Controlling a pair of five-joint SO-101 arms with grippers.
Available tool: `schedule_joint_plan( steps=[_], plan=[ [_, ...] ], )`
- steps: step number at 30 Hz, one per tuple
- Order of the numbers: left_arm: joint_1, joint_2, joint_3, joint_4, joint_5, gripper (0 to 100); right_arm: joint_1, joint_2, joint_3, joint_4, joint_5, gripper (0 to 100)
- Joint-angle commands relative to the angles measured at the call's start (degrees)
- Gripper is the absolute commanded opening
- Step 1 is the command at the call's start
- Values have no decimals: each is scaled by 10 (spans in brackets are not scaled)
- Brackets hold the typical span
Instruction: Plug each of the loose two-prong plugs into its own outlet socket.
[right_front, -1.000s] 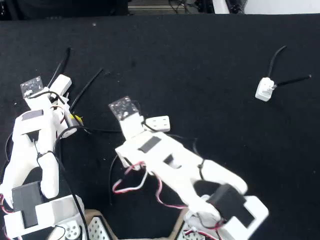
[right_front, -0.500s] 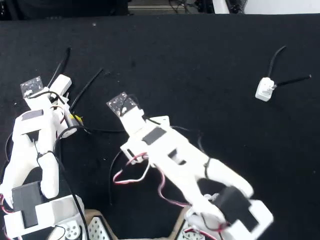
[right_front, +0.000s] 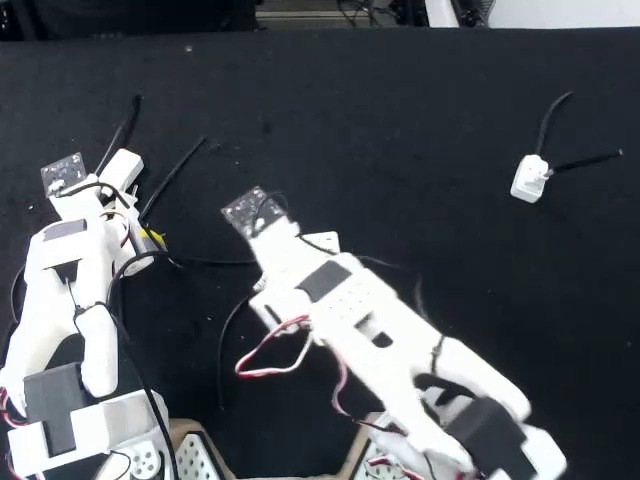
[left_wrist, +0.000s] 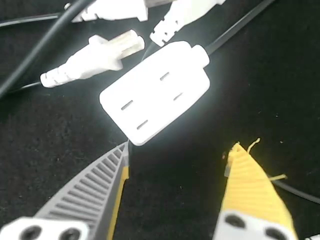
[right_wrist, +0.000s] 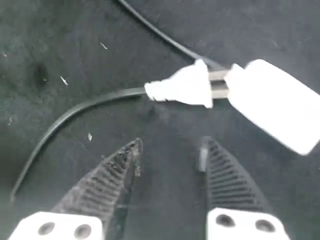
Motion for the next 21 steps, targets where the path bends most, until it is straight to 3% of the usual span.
schedule_joint_plan(
  steps=[1,6,17,21],
  plan=[
    [-7,-14,-10,-4,8,309,-36,45,-36,-37,-6,174],
    [-7,-14,-10,-4,8,309,-42,109,-80,-40,-6,109],
    [-7,-14,-10,-3,8,309,-29,229,-167,-37,-5,109],
    [-7,-14,-9,-3,8,309,-6,223,-167,-37,38,100]
  ],
)
